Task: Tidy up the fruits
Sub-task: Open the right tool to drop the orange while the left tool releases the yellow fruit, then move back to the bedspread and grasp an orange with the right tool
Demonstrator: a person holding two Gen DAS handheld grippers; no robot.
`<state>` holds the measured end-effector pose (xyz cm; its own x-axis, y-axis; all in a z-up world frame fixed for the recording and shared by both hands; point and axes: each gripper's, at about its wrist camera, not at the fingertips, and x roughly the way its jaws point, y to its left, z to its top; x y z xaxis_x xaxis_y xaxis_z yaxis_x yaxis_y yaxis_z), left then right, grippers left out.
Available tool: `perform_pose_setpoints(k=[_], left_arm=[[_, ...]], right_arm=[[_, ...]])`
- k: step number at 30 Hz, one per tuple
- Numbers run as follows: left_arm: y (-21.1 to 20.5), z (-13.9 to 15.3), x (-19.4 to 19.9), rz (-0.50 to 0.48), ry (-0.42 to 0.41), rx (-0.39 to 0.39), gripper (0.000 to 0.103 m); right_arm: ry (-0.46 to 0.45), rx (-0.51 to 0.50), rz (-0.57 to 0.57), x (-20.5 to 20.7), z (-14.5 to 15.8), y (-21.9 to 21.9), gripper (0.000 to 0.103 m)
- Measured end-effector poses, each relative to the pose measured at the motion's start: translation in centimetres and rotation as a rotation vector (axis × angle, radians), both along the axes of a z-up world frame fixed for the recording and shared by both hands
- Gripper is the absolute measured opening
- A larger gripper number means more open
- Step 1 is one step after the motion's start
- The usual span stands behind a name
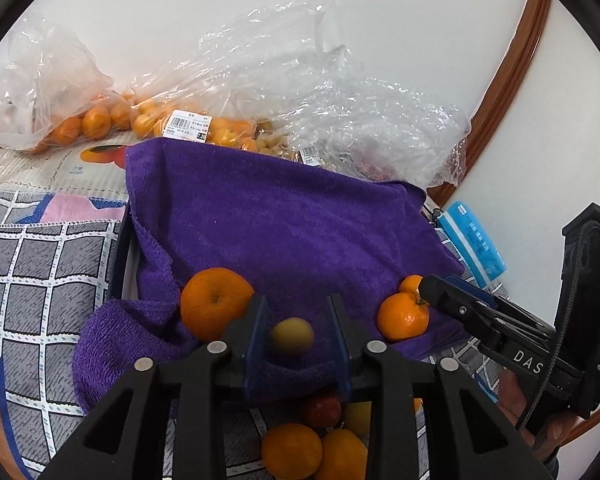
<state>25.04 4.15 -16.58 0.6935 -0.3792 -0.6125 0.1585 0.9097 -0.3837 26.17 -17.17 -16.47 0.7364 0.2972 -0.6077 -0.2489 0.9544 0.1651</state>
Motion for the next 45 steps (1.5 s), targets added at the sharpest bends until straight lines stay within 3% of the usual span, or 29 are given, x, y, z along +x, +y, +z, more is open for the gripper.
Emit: perform_pose_setpoints(k=[7,13,22,28,33,37,45], left_arm=[[0.1,0.3,-0.2,0.003,-0.012,-0.010,0.035],[0.4,0.9,-0.6,0.007,-0.038,-0.009,0.036],[0.5,3.4,-1.5,0.050,-0.092,0.079,0.036],[1.2,5.4,-4.0,0.053,-0.088,0.157,0.036],[2.7,4.8,-6.7,0.061,-0.059,0.233,0.037],[6.0,3.1,-7.5,0.092,0.049,0.179,0.037],[9.6,-0.2,-10.3,0.159,0.142,0.172,0.037]], right_arm=[[-0.028,0.003,-0.017,-0.3,0.4,-0.2,0.058],[-0.147,-0.043,-0.081,-1.5,1.4,-0.1,0.058],[-0.215,-0.035,-0.121,-2.0,2.3,-0.8,0.058],[-0.116,-0.059,-0.082,-2.4,2.6,0.5,0.058],[-0.070,-0.081,-0.056,-5.4,2.0,2.0,0.058],[-0.015,-0.049,-0.039,-7.5,0.7,3.0,0.058],[0.074,-0.016,-0.018,-10.1,-1.7,4.4,0.058]])
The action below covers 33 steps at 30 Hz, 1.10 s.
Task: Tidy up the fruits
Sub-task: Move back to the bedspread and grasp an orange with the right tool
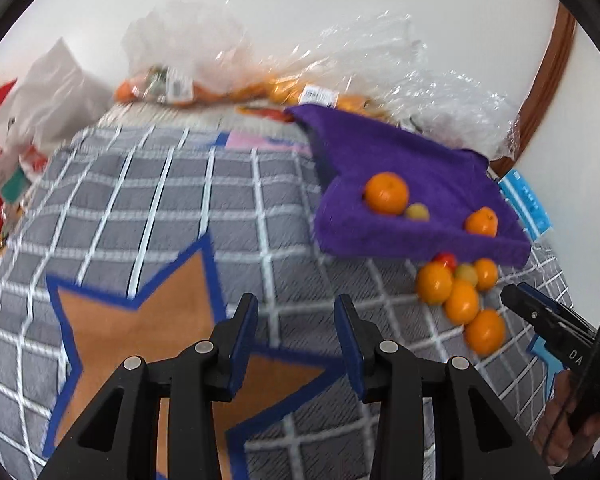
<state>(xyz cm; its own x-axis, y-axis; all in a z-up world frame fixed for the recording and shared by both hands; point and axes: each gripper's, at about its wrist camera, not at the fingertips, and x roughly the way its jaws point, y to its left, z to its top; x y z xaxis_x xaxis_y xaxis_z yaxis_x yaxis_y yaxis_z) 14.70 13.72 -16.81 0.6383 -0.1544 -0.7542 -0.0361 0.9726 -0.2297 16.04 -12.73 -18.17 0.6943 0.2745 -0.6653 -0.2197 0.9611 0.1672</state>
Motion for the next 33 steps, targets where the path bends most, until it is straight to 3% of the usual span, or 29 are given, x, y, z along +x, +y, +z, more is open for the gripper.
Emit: perform_pose_setpoints(k=[7,13,14,15,21,28,33], left_arm=[[0.2,-1.3,-1.0,-0.019,-0.014,-0.030,0.042],[-1.0,-1.3,-1.1,-0.027,-0.028,0.052,0.047],[-0.9,-1.3,-1.1,-0.028,-0.029,0.045,0.047],[-0.7,-1.3,-1.1,-0.026,-0.030,0.039,0.047],[-0.6,-1.3,-1.0,-0.013,-0.033,0.028,0.047],[-0.5,-1.4,-1.0,-0.032,-0.039,-0.007,0.048],[-0.7,-1.3,-1.0,-0.043,-0.040,-0.023,0.052]], right_arm=[[0.068,0.056,0.020,-1.3,-1.4,1.3,0.058],[0.069,-0.018,0.059,-1.5,-2.1,3.4,0.058],[0.078,-0.050,0.050,-1.3,-2.4,3.8,0.056],[0.077,-0.095,0.028,-1.1,-2.7,4.1,0.043],[0.027,-0.092,-0.017,-1.5,-2.0,2.5,0.041],[-0.058,-0.217,-0.105,-1.8,-1.4,-0.5,0.041],[-0.003,-0.136,-0.143,-0.7,-2.0,-2.8,0.041]])
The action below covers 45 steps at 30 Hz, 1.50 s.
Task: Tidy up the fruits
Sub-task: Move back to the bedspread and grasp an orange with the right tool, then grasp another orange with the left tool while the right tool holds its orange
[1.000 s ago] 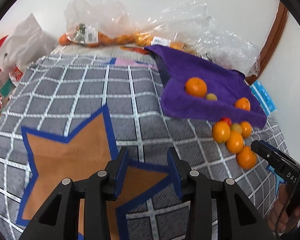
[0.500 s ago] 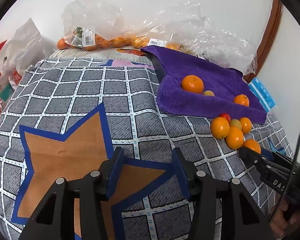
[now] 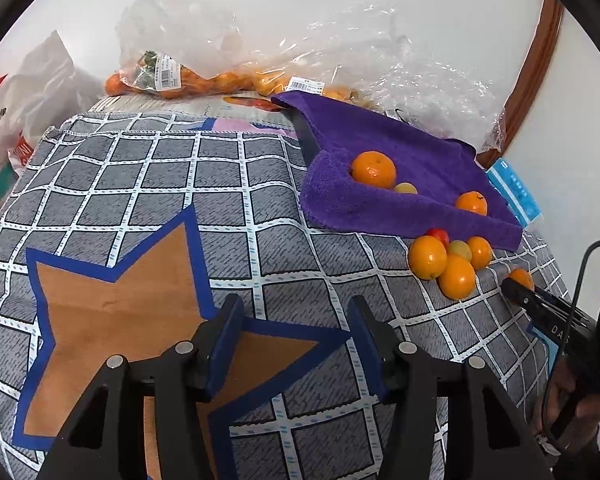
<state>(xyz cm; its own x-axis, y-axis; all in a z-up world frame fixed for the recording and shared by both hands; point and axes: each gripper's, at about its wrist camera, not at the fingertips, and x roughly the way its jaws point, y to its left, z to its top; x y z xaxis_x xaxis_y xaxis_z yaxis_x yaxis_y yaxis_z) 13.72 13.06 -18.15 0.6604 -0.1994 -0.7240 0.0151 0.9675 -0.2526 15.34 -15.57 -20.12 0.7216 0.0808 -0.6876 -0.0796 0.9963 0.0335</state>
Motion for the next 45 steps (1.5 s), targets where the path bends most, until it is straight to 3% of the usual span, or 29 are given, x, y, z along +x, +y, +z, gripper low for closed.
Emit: perform_pose_setpoints(k=[12,17,19,23,28,33,36,39,45], left_arm=[[-0.2,0.1,0.3,-0.043,0.007,0.007,0.060],[0.1,0.4,-0.5,-0.008,-0.024,-0.010,0.050],[-0.4,1.0,-0.7,-0.031,-0.045,-0.020,0.049],[-2.1,2.0,-0.1,-0.044,-0.002,-0.022,0.049],[-3.6,2.4,0.8,-0.057,-0.021,0.050,0.049],[-4.5,1.5,2.0,-0.112,0.052,-0.023,0.049],[-6.1,1.5,2.5,-0.140,0.050,0.003,0.049],[-7.6,1.4,3.0,-0.144,0.044,0.046,0.049],[-8.9,0.8,4.8,-0.155,0.057,0.016,0.045]], right_arm=[[0.043,0.043,-0.043,0.4,-0.6,-1.2,0.041],[0.042,0.083,-0.057,0.4,-0.6,-1.9,0.041],[0.031,0.093,-0.058,0.2,-0.4,-2.1,0.041],[0.031,0.092,-0.047,0.2,-0.4,-2.0,0.041],[-0.001,0.049,-0.040,0.2,0.2,-1.7,0.041],[-0.044,-0.016,-0.015,0.0,0.7,-1.4,0.041],[-0.060,-0.042,0.000,-0.1,0.6,-1.2,0.041],[-0.066,-0.015,0.025,-0.2,0.7,-1.4,0.041],[-0.051,0.035,0.033,-0.2,0.5,-2.1,0.041]])
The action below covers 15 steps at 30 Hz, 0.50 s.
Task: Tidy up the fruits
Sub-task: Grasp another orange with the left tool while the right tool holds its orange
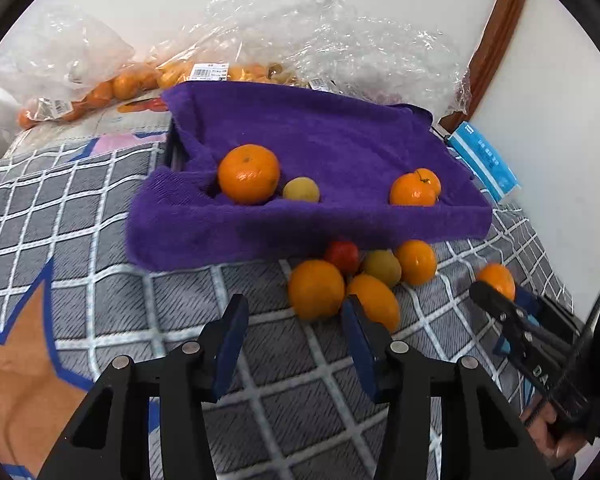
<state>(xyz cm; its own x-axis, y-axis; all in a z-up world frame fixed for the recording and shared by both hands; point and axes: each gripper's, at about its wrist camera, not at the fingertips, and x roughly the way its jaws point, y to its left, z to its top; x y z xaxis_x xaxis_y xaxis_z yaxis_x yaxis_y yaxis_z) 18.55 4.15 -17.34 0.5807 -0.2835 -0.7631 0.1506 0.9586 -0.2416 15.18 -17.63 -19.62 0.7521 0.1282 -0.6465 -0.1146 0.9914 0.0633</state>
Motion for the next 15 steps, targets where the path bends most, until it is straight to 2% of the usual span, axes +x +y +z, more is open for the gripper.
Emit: perform_pose_setpoints(k=[3,5,6,7,12,15], left_arm=[[-0.4,-0.2,0.9,0.014,0.007,-0.005,0.045],[-0.7,-0.6,1.3,0.022,0.022,-0.008,0.039],[-0.9,-0.6,1.2,0.019,0.012,-0.003,0.032],[-1.2,-0.7,1.2,0.001,0.016,0.000,0.029],[-0.3,0.0,-0.3,0.025,-0.021,0.029,0.029],[0.7,-0.3,-0.3,0.054,-0.009,0.073,0.029]], right_arm=[[0.015,0.030,-0.002,0.2,-0.2,-0.4,0.041],[0.018,0.046,0.000,0.2,-0.2,-0.6,0.041],[0.017,0.052,0.001,0.2,-0.2,-0.7,0.041],[0.018,0.055,0.002,0.2,-0.2,-0.7,0.041],[0.020,0.069,0.006,0.2,-0.2,-0.9,0.041],[0.023,0.072,0.007,0.2,-0.3,-0.9,0.041]])
